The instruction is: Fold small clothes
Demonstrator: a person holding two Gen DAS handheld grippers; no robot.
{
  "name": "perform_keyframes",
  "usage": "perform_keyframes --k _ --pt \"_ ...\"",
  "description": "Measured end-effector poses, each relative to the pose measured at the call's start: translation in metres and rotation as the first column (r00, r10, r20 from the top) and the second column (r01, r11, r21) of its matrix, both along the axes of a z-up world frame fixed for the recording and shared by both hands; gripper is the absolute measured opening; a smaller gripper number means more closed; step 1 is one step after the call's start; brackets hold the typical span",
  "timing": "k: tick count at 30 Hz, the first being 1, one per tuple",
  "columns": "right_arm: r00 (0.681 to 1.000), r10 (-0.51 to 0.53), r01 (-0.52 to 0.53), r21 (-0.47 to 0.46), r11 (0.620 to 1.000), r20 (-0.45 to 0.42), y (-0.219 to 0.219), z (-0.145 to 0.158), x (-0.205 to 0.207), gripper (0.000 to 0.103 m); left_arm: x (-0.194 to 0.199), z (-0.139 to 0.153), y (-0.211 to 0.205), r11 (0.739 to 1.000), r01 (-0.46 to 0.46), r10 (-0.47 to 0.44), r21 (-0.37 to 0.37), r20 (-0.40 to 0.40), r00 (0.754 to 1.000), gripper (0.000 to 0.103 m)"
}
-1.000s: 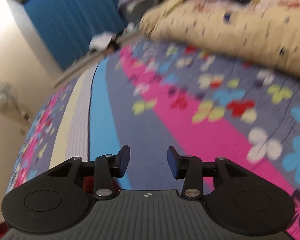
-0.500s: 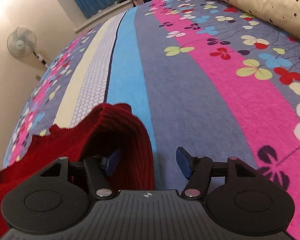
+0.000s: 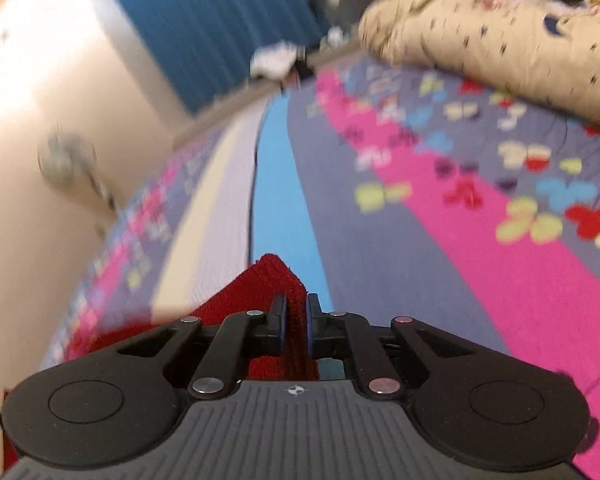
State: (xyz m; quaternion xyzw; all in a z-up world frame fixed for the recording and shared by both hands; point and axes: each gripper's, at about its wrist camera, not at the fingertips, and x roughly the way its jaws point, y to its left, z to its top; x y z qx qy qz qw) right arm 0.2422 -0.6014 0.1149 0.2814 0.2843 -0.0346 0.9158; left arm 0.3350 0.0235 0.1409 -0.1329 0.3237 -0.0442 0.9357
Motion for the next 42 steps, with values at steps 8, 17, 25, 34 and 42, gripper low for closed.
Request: perform_keyframes --k 8,17,25,34,42 --pt "0.998 -0.017 0.010 -0.136 0.991 -0.053 0.012 -0.015 0.024 0.009 0.029 -0.025 -0.013 0.995 -0.030 0.034 0.096 -0.043 0.998 0.013" --pt "0.965 0.012 -0.069 -0.210 0.975 -0.261 0.025 -0.057 0.046 0.012 0.043 -0.061 -0.013 0.992 0.007 0.014 0.126 -0.164 0.986 0.018" --pt "0.977 -0.056 0.035 -0.101 0.994 -0.207 0.010 -0.021 0.001 0.044 -0.002 -0.007 0.002 1.000 -0.015 0.019 0.023 -0.197 0.980 0.047" --pt "0.970 0.040 -0.046 -0.017 0.999 -0.240 0.019 0.012 -0.080 0.065 -0.101 0.001 0.003 0.995 0.104 -0.104 -0.015 -0.233 0.967 0.079" --pt "0.930 0.129 -0.158 -0.058 0.986 -0.346 0.042 0.003 -0.099 0.068 -0.108 -0.012 0.007 0.995 0.038 -0.008 0.095 -0.299 0.954 0.074"
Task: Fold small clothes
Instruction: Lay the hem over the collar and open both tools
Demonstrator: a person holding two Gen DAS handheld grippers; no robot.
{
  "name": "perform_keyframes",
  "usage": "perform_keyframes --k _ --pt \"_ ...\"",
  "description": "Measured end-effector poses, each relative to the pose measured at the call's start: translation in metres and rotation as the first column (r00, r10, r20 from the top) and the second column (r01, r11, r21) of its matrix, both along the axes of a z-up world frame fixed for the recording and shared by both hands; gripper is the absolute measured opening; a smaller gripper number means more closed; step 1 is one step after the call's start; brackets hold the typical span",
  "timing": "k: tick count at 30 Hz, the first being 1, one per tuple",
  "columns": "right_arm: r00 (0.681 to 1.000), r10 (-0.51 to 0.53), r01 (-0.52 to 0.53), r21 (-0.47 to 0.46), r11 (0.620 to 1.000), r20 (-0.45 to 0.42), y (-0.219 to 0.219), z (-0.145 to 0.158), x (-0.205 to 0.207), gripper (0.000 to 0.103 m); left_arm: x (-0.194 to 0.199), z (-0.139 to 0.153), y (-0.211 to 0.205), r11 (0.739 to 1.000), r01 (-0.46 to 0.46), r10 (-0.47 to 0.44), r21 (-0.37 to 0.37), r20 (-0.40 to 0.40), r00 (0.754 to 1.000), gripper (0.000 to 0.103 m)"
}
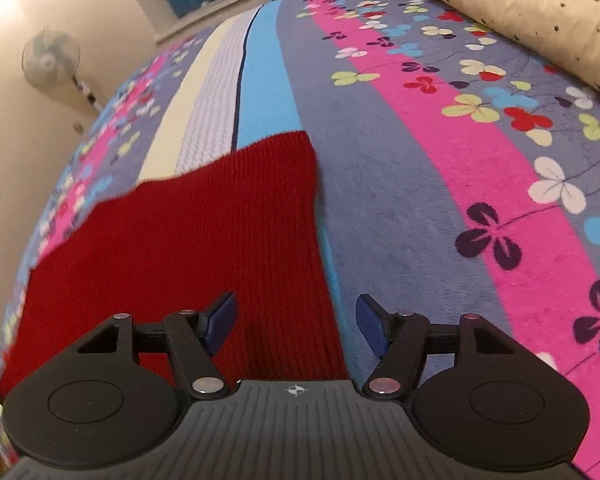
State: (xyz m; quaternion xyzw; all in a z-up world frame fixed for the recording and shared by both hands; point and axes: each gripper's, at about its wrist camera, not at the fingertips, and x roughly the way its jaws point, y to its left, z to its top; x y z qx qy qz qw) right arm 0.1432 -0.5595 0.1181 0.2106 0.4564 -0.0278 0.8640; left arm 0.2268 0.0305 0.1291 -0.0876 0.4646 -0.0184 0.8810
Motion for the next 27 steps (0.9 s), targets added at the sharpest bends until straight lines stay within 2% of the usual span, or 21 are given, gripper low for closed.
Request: perform_keyframes --k 7,9,11,12,13,15,16,18,20,23,24,25,27 --pt "0.993 0.038 -0.040 -0.018 0.999 -0.111 0.006 -0.023 0.010 0.069 0.010 -0.016 -0.001 0.993 0.034 -0.047 -0.111 -0.111 0.993 0.074" --pt "0.991 0.049 -0.053 -0.033 0.998 -0.121 0.009 -0.026 0.012 0.069 0.009 -0.020 -0.004 0.994 0.041 -0.054 -0.101 -0.128 0.990 0.073" --pt "0.991 0.060 -0.065 -0.041 0.997 -0.121 0.012 -0.026 0.013 0.067 0.009 -0.022 -0.006 0.994 0.058 -0.070 -0.092 -0.134 0.989 0.066" --pt "0.990 0.068 -0.074 -0.040 0.996 -0.119 0.013 -0.026 0.013 0.061 0.009 -0.022 -0.005 0.993 0.067 -0.080 -0.099 -0.132 0.988 0.063" --pt "0.990 0.079 -0.083 -0.034 0.996 -0.115 0.013 -0.026 0.013 0.048 0.010 -0.022 -0.005 0.991 0.079 -0.093 -0.106 -0.131 0.987 0.056" --pt "0.990 0.089 -0.092 -0.028 0.995 -0.105 0.014 -0.024 0.013 0.036 0.010 -0.023 -0.007 0.989 0.099 -0.112 -0.107 -0.130 0.985 0.038" --pt "0.991 0.092 -0.097 -0.042 0.994 -0.101 0.015 -0.022 0.013 0.022 0.010 -0.023 -0.007 0.987 0.112 -0.127 -0.114 -0.130 0.983 0.019" --pt "0.993 0.090 -0.093 -0.035 0.995 -0.077 0.013 -0.017 0.012 0.014 0.009 -0.020 -0.010 0.984 0.144 -0.155 -0.101 -0.108 0.982 0.016" --pt "0.997 0.069 -0.069 -0.024 0.997 -0.024 0.009 -0.007 0.009 0.013 0.005 -0.014 -0.013 0.982 0.170 -0.176 -0.080 -0.071 0.982 0.015" --pt "0.994 0.043 -0.046 0.027 0.999 0.103 -0.003 0.014 -0.007 0.013 -0.004 0.002 -0.005 0.977 0.171 -0.171 -0.124 0.013 0.985 0.015" --pt "0.992 0.037 -0.042 0.036 0.998 0.121 -0.008 0.017 -0.011 0.012 -0.007 0.005 0.001 0.975 0.168 -0.164 -0.148 0.036 0.986 0.014" --pt "0.993 0.033 -0.038 0.041 0.998 0.113 -0.013 0.016 -0.012 0.012 -0.008 0.006 0.004 0.973 0.167 -0.162 -0.161 0.046 0.986 0.015" --pt "0.999 0.022 -0.024 0.042 0.999 0.031 -0.020 0.004 -0.009 0.012 -0.005 0.000 0.007 0.973 0.174 -0.175 -0.152 0.007 0.985 0.015"
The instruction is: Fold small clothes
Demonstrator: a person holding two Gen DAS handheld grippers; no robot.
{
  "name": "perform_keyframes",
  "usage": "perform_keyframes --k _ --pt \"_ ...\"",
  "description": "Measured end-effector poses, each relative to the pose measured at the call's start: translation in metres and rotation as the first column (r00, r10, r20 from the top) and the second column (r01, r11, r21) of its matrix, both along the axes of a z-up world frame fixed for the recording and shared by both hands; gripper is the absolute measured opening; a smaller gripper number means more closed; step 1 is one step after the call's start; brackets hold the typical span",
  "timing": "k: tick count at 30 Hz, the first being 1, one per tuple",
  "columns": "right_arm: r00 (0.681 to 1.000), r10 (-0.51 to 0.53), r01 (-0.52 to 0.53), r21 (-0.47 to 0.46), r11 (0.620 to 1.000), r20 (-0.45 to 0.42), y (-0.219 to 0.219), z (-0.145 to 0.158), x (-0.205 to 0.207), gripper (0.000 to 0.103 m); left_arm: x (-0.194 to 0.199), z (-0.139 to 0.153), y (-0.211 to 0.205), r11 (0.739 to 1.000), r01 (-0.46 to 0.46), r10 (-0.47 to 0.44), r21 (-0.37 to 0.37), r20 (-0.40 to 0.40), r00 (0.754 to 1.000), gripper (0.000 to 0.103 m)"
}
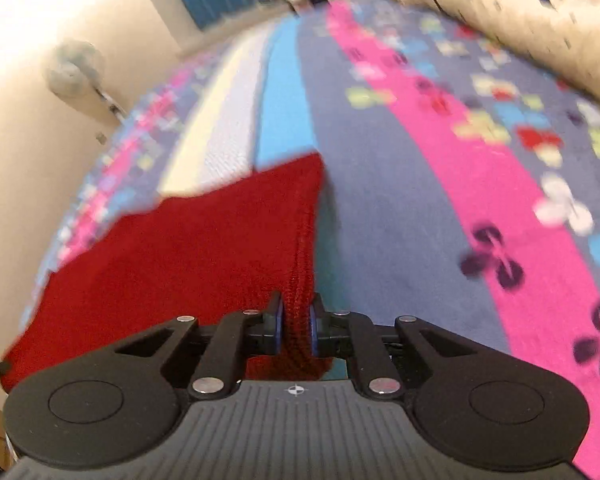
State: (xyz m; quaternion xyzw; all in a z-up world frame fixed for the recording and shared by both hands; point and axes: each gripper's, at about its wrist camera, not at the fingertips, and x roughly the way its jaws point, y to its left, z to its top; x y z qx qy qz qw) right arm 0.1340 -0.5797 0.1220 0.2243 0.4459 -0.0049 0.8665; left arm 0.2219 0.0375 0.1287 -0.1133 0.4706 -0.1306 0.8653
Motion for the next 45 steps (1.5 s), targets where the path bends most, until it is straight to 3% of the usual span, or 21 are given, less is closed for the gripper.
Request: perform_keyframes --k 3,5,10,12,14,16,18,19,21,25,31,36,38,41,45 --pt "0.990 0.064 -0.070 -0.038 0.997 -0.128 0.008 -0.021 0.008 0.013 0.006 -0.019 -0.009 0.995 0.056 -0.048 0.080 -0.102 0.994 0.016" --pt "0.987 0.082 -0.093 -0.074 0.993 -0.139 0.014 -0.022 0.009 0.015 0.006 -0.016 -0.011 0.994 0.057 -0.049 0.090 -0.085 0.995 0.020" --pt "0.998 0.035 -0.040 -0.077 0.996 -0.058 0.010 -0.006 0.004 0.020 -0.001 0.009 0.000 1.000 -0.005 0.004 0.028 0.053 0.999 0.022" --pt "0.999 0.049 -0.050 -0.072 0.996 -0.007 0.009 0.001 0.002 0.022 -0.003 0.014 -0.001 0.999 0.034 -0.033 -0.009 0.088 0.996 0.022" --pt "0.996 0.085 -0.084 -0.069 0.994 0.007 0.012 0.000 0.004 0.022 -0.005 0.014 -0.010 0.994 0.109 -0.109 0.005 0.100 0.989 0.022" --pt "0.991 0.136 -0.136 -0.107 0.985 -0.010 0.019 -0.004 0.007 0.022 -0.004 0.002 -0.024 0.982 0.178 -0.181 0.071 0.038 0.983 0.022" --pt "0.980 0.179 -0.191 -0.155 0.969 -0.087 0.026 -0.015 0.011 0.023 -0.001 -0.021 -0.034 0.965 0.213 -0.201 0.150 -0.095 0.975 0.021" --pt "0.973 0.188 -0.211 -0.179 0.961 -0.136 0.029 -0.023 0.012 0.023 0.000 -0.024 -0.037 0.961 0.219 -0.203 0.168 -0.109 0.973 0.021" --pt "0.967 0.188 -0.223 -0.216 0.951 -0.171 0.032 -0.028 0.013 0.030 0.001 -0.019 -0.038 0.963 0.220 -0.210 0.157 -0.079 0.974 0.023" --pt "0.978 0.170 -0.192 -0.202 0.960 -0.117 0.029 -0.019 0.010 0.031 -0.002 -0.007 -0.038 0.970 0.215 -0.213 0.115 -0.023 0.977 0.031" --pt "0.970 0.181 -0.215 -0.225 0.950 -0.161 0.032 -0.028 0.012 0.032 -0.002 -0.016 -0.044 0.959 0.237 -0.229 0.155 -0.068 0.971 0.033" --pt "0.984 0.176 -0.180 -0.196 0.964 -0.038 0.031 -0.008 0.005 0.032 -0.004 -0.005 -0.039 0.969 0.236 -0.237 0.077 0.005 0.972 0.035" --pt "0.981 0.183 -0.193 -0.200 0.960 -0.069 0.032 -0.013 0.006 0.032 -0.004 -0.009 -0.045 0.960 0.260 -0.260 0.103 -0.019 0.966 0.037" --pt "0.958 0.203 -0.251 -0.247 0.936 -0.203 0.037 -0.034 0.010 0.034 -0.004 -0.023 -0.052 0.946 0.275 -0.263 0.174 -0.087 0.961 0.038" --pt "0.969 0.191 -0.225 -0.246 0.943 -0.157 0.037 -0.025 0.009 0.034 -0.005 -0.012 -0.044 0.963 0.236 -0.234 0.129 -0.034 0.972 0.038"
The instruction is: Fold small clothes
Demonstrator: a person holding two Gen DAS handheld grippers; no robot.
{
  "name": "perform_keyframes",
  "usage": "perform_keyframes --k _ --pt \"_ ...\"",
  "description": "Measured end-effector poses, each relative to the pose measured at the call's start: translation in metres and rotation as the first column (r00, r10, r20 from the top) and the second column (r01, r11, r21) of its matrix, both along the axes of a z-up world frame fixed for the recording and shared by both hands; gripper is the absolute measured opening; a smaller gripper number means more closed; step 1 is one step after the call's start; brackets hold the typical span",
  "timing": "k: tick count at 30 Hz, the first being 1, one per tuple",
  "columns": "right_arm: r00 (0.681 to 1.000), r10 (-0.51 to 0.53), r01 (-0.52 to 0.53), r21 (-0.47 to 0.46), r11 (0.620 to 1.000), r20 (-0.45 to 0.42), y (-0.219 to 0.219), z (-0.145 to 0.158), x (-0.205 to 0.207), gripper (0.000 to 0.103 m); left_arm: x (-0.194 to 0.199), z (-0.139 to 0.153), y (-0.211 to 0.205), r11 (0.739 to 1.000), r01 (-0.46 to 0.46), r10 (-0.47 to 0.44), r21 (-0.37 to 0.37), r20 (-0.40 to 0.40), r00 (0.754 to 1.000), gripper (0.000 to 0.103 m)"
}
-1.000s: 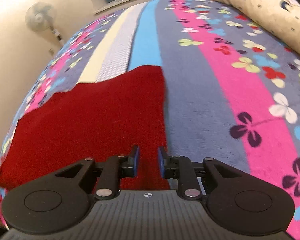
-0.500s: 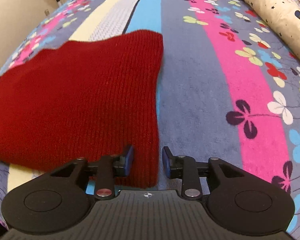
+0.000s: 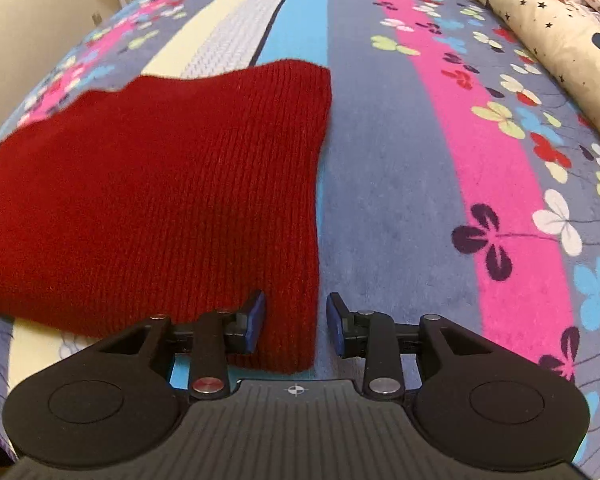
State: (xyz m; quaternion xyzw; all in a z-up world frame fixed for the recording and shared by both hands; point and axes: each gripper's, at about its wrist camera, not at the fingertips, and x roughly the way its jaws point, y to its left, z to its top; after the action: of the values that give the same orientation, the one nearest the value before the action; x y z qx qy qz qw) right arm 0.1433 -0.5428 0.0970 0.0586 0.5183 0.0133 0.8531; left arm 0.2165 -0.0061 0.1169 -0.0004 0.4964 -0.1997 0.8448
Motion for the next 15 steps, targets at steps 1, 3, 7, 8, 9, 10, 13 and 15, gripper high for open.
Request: perform_keyframes --k 1,3,7,8,9,10,13,15 --pt "1.000 -0.003 0.003 0.003 1.000 0.012 0.000 0.002 -0.001 0.034 0.000 0.003 0.002 1.000 -0.007 0.007 -0.010 0.013 1.000 0.038" --pt "0.999 -0.009 0.009 0.005 1.000 0.045 -0.002 0.007 -0.001 0.034 -0.001 0.007 0.005 0.999 -0.018 0.019 -0.029 0.030 0.999 0.038" --pt "0.996 -0.028 0.026 0.033 0.999 0.084 -0.008 0.013 -0.001 0.035 0.000 0.005 0.001 1.000 -0.011 0.011 -0.011 0.012 1.000 0.038" --pt "0.996 -0.031 0.028 0.038 0.999 0.083 -0.009 0.012 -0.002 0.036 0.001 0.002 0.000 1.000 -0.010 0.010 0.004 -0.003 1.000 0.038" --pt "0.997 -0.028 0.025 0.039 0.999 0.079 -0.009 0.011 -0.002 0.036 0.003 -0.004 -0.001 1.000 -0.009 0.009 0.024 -0.025 1.000 0.038" --pt "0.998 -0.018 0.015 0.035 0.999 0.068 -0.008 0.009 -0.001 0.036 0.004 -0.008 -0.002 0.999 -0.006 0.008 0.042 -0.043 0.999 0.038" --pt "0.999 0.033 -0.033 -0.015 0.999 -0.014 0.002 -0.005 0.003 0.037 0.003 -0.007 -0.002 0.999 -0.003 0.004 0.039 -0.027 1.000 0.038" --pt "0.999 0.042 -0.042 -0.030 0.999 0.011 0.005 -0.001 0.003 0.037 0.001 0.000 0.000 1.000 -0.008 0.008 0.004 0.009 1.000 0.038"
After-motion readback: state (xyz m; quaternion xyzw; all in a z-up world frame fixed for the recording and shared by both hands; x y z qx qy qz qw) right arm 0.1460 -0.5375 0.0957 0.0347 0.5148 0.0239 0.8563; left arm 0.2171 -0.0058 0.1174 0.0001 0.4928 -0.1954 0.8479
